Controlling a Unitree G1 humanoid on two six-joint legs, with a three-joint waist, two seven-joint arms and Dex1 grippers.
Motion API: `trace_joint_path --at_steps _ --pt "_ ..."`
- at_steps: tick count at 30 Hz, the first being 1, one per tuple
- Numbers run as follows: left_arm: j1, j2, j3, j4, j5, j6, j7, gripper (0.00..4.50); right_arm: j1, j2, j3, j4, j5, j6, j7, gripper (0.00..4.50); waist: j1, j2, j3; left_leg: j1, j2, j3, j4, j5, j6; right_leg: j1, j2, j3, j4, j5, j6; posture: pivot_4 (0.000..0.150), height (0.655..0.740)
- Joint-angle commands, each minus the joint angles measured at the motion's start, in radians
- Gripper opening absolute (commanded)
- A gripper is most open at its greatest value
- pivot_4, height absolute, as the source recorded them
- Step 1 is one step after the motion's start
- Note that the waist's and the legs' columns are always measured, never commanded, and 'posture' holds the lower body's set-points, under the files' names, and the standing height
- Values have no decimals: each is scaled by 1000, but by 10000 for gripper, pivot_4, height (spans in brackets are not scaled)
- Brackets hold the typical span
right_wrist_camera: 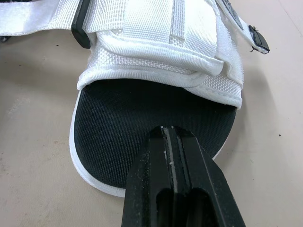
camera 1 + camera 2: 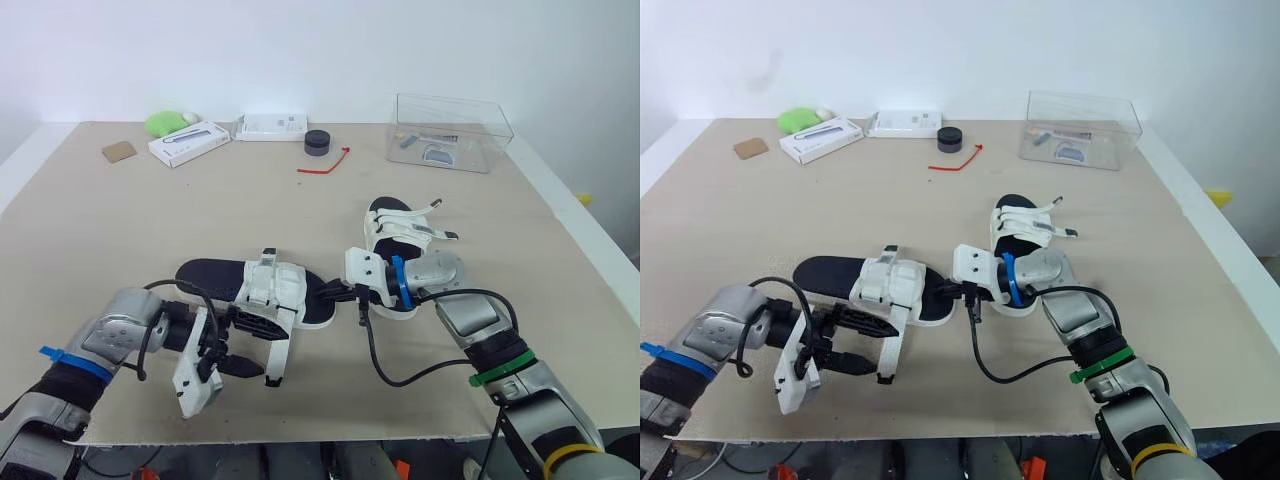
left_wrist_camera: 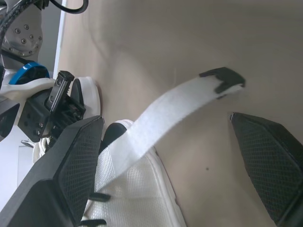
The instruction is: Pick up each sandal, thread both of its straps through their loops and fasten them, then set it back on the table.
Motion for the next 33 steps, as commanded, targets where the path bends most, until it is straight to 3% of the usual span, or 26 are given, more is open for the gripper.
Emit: trace_joint_path --at_steps 1,5,10,12,19,24,27,33 --pt "-27 17 -57 -26 -44 30 35 44037 17 -17 8 -11 -12 19 10 0 0 0 0 0 0 0 0 0 0 0 0 0 0 0 0 1500 7400" --pt "-31 46 -107 -51 -110 109 29 31516 20 -23 7 -16 -13 25 10 0 0 0 0 0 0 0 0 0 0 0 0 0 0 0 1 1500 7400" --pt "-37 62 -130 -91 -142 202 11 7916 20 -25 9 -19 -13 31 10 0 2 0 0 0 -1 0 0 0 0 0 2 0 0 0 1 1500 7400" --pt "-23 62 -123 -150 -245 369 -2 299 17 -25 9 -15 -13 30 11 0 2 0 0 0 -1 0 0 0 0 0 2 0 0 0 2 1500 7400" --pt "-23 118 -57 -384 -647 1139 -78 299 11 -21 12 -6 -14 25 11 0 2 0 0 -1 -1 -1 1 0 0 0 4 0 0 -4 8 1500 7400" --pt "-154 104 22 -313 -889 1684 -93 299 2 -15 14 3 -14 20 12 0 2 0 0 -1 -1 -3 2 0 0 0 6 0 1 -4 8 1500 7400" --pt "-225 65 53 -223 -935 1868 -123 299 2 -15 15 1 -13 21 13 0 2 0 0 -1 -2 -3 2 0 0 0 7 0 1 -4 8 1500 7400" --pt "-327 -62 90 -47 -870 1983 -130 299 9 -18 12 -10 -14 24 10 0 1 0 0 -1 -2 -3 2 0 0 0 8 0 1 -4 5 1500 7400"
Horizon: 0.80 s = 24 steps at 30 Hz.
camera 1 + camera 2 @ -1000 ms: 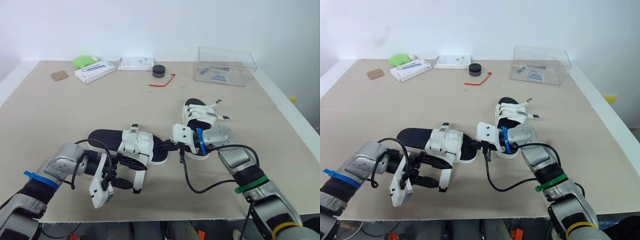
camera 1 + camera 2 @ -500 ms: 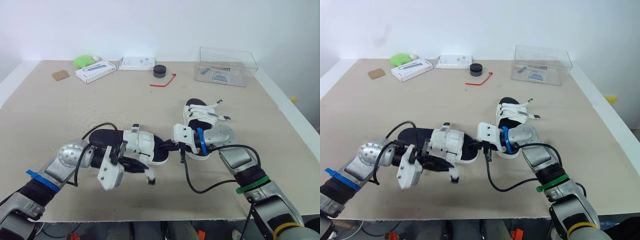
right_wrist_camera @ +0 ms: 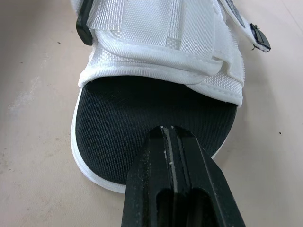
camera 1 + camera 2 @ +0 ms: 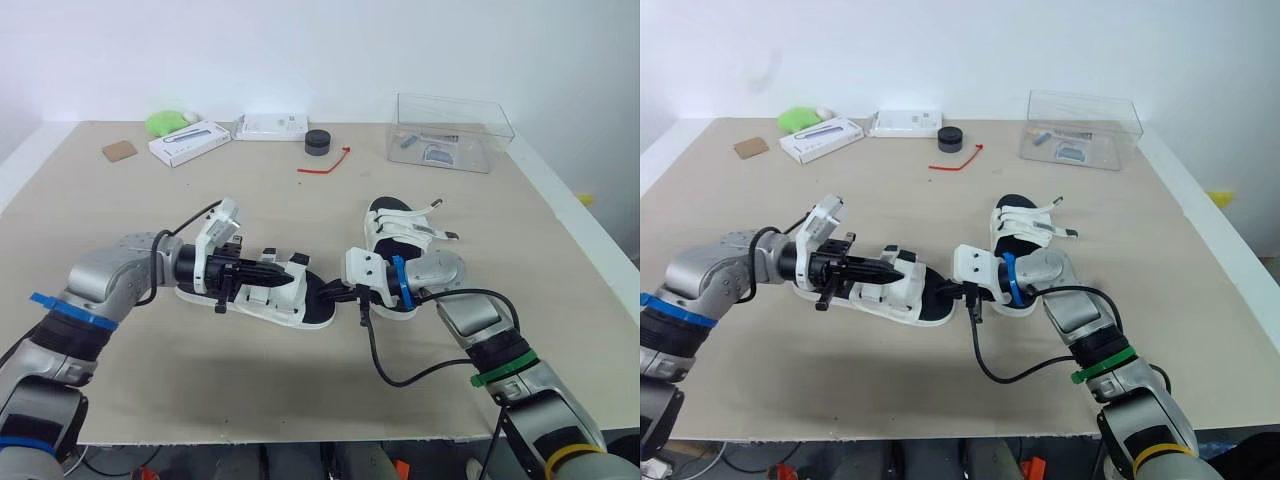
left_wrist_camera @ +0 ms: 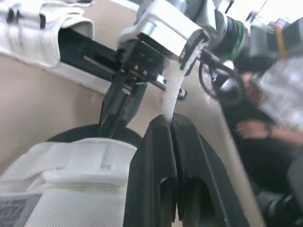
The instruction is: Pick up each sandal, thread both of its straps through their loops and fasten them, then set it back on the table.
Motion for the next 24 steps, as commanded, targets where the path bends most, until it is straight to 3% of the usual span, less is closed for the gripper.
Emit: trace_joint_path --at_steps 1,14,24 --pt "-50 -41 46 75 48 21 -18 299 10 -12 9 -4 -14 12 6 0 -1 0 0 0 0 0 0 0 0 0 0 0 0 0 -1 1500 7400" --pt "-104 -114 108 234 178 52 -66 299 45 -39 -4 -63 -8 47 -5 0 0 0 0 -1 -1 -1 0 0 0 0 -4 0 0 1 -1 1500 7400" --pt "-94 -156 79 264 330 -30 -52 299 45 -29 1 -71 -9 51 -9 0 0 0 0 -1 -2 0 1 0 0 0 -5 0 0 2 0 1500 7400"
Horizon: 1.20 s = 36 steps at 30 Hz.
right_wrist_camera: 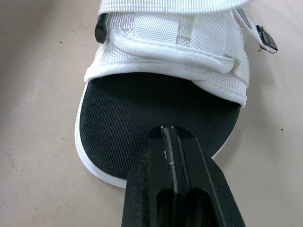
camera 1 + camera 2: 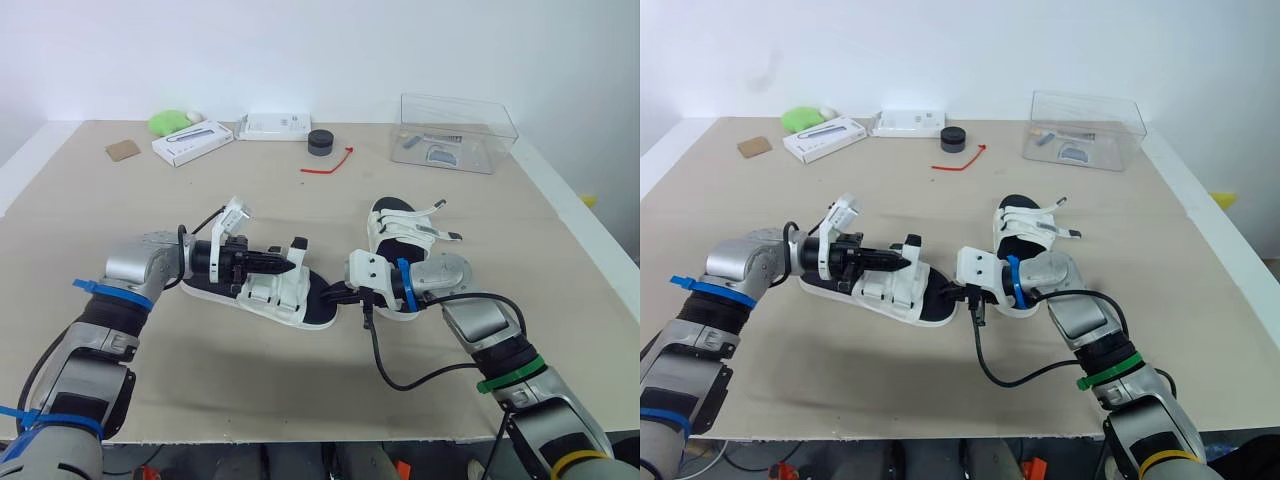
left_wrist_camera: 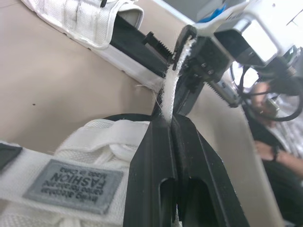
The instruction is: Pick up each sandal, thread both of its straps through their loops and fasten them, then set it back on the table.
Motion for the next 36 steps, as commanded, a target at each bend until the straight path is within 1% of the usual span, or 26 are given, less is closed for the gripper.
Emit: trace_joint_path --at_steps 1,3,6,10,11,12,15,19,21,24,26,27,28,29,30,31,32,34,35,36 --pt "-17 2 7 18 55 -1 13 299 11 -7 11 -5 -8 8 7 0 0 0 0 0 0 0 0 0 0 0 0 0 0 0 0 1500 7400" --pt "-24 -4 8 40 70 14 18 299 12 -7 12 -6 -8 7 7 0 0 0 0 0 0 0 0 0 0 0 0 0 0 0 0 1500 7400" --pt "-39 -13 23 58 77 24 19 8264 14 -8 12 -9 -9 6 7 0 0 0 0 0 0 0 0 0 0 0 0 0 0 0 1 1500 7400" --pt "-50 -10 41 67 104 -26 19 25163 14 -11 11 -11 -9 6 8 0 0 0 0 0 0 0 0 0 0 0 0 0 0 0 0 1500 7400" --pt "-59 -4 50 80 116 -51 20 27667 15 -12 10 -10 -10 5 8 0 -1 0 0 0 0 0 0 0 0 0 0 0 0 0 0 1500 7400" --pt "-73 2 61 101 128 -83 22 33707 17 -13 10 -9 -11 3 8 0 -1 0 0 0 0 0 0 0 0 0 0 0 0 1 -1 1500 7400" --pt "-107 8 77 145 166 -167 20 33707 21 -14 11 -9 -12 0 7 0 -1 0 0 0 0 0 0 0 0 0 0 0 0 2 -2 1500 7400" --pt "-151 -20 113 161 176 -250 28 33707 20 -9 13 -8 -13 0 3 0 0 0 0 -1 0 0 0 0 0 0 0 0 0 2 -2 1500 7400" --pt "-150 -46 114 113 163 -262 8 33707 20 -7 14 -6 -14 0 2 0 -1 0 0 -1 0 0 0 0 0 0 0 0 0 2 -2 1500 7400" --pt "-117 -80 73 22 158 -252 -53 33707 20 -4 14 -7 -13 4 -2 0 -1 0 0 -1 0 1 0 0 0 0 -1 0 0 2 -2 1500 7400" --pt "-106 -92 59 14 171 -253 -68 33707 19 -3 14 -8 -14 5 -3 0 -3 0 0 -1 0 1 0 0 0 0 0 1 0 2 -2 1500 7400" --pt "-105 -95 48 27 187 -266 -73 31758 20 -3 13 -8 -14 5 -4 0 -3 0 0 -1 0 1 0 0 0 0 0 1 0 2 -2 1500 7400" --pt "-104 -98 36 42 206 -293 -77 28459 21 -4 13 -8 -14 4 -4 0 -3 0 0 -1 0 1 0 0 0 0 0 0 0 2 -2 1500 7400" --pt "-108 -103 30 59 218 -307 -80 26765 22 -6 12 -7 -14 4 -5 0 -2 0 0 -1 0 0 0 0 0 0 1 0 0 2 -2 1500 7400" --pt "-114 -108 26 77 224 -307 -86 21954 22 -7 12 -7 -14 3 -6 0 -2 0 0 -1 0 0 0 0 0 0 1 0 0 2 -2 1500 7400" --pt "-122 -112 22 98 232 -306 -90 15768 23 -8 13 -7 -14 2 -7 0 -2 0 0 0 0 0 0 0 0 0 1 0 0 2 -2 1500 7400" --pt "-133 -114 12 128 248 -308 -92 12266 23 -7 13 -7 -14 3 -8 0 -2 0 0 0 0 0 0 0 0 0 2 0 0 2 -2 1500 7400" --pt "-151 -112 -16 196 296 -338 -102 3567 23 -7 13 -9 -14 5 -11 0 -2 0 0 -1 0 0 1 0 0 0 2 0 0 2 -2 1500 7400" --pt "-160 -112 -25 230 314 -358 -113 489 23 -6 12 -9 -14 6 -12 0 -2 0 0 -1 -1 0 1 0 0 0 2 0 0 2 -2 1500 7400" --pt "-168 -112 -28 261 325 -375 -128 489 23 -5 12 -10 -14 8 -14 0 -2 0 0 -1 -1 1 1 0 0 0 1 0 0 2 -2 1500 7400"
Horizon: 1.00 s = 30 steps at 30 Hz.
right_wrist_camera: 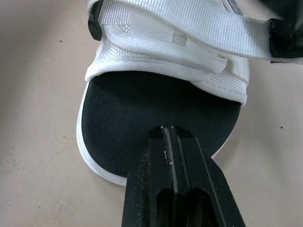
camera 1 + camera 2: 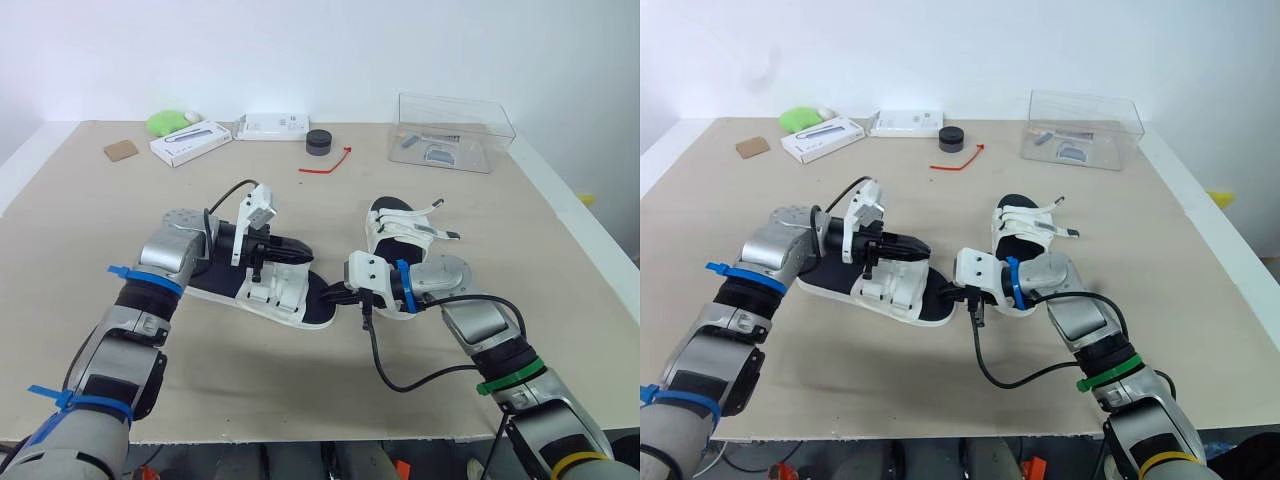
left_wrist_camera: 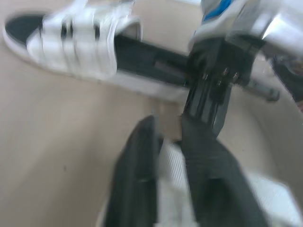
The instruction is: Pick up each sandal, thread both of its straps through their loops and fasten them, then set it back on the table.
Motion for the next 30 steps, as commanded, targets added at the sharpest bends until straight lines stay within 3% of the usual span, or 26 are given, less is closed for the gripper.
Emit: trace_joint_path --at_steps 1,10,15,18,22,25,26,29,30 --pt "-46 3 -11 80 45 -64 -53 489 14 -7 10 -5 -14 11 -2 0 0 0 0 0 0 0 0 0 0 0 0 0 0 0 0 1500 7400" --pt "-152 -26 -16 273 130 -165 -106 489 14 -5 9 -4 -13 11 -6 0 0 0 0 0 0 0 0 0 0 0 0 0 0 0 0 1500 7400" --pt "-213 -17 67 359 142 -286 37 489 12 -4 9 -1 -12 9 -5 0 -1 0 0 -1 1 0 0 0 0 -1 0 0 0 0 0 1500 7400" --pt "-237 66 175 387 94 -303 95 489 9 -1 8 4 -11 2 -5 0 -3 0 0 -1 1 0 0 0 0 -1 0 0 0 0 0 1500 7400" --pt "-117 174 192 296 95 -355 -13 12478 -1 7 -19 2 12 19 -11 0 -21 0 0 -1 3 0 -1 0 1 -2 1 1 0 0 -1 1500 7400" --pt "-42 205 187 251 109 -371 -45 27502 -8 15 -52 -18 58 77 -14 0 -11 1 0 -1 3 0 -2 0 0 -2 -1 -1 1 0 -1 1500 7400" --pt "-15 217 186 239 114 -371 -54 33306 -9 16 -69 -35 86 115 -11 5036 -7 0 0 -1 2 -1 -1 0 0 -2 -3 -2 1 0 -1 1500 7400" --pt "35 234 190 232 123 -366 -61 44607 10 8 -129 -102 161 164 -4 13307 1 -1 1 -4 1 0 1 0 0 -2 -4 -1 0 1 1 1500 7400" --pt "43 234 190 230 126 -367 -61 45000 27 2 -152 -133 195 179 4 18950 4 -1 1 -5 1 -1 2 0 0 -3 -4 -2 0 1 1 1500 7400"
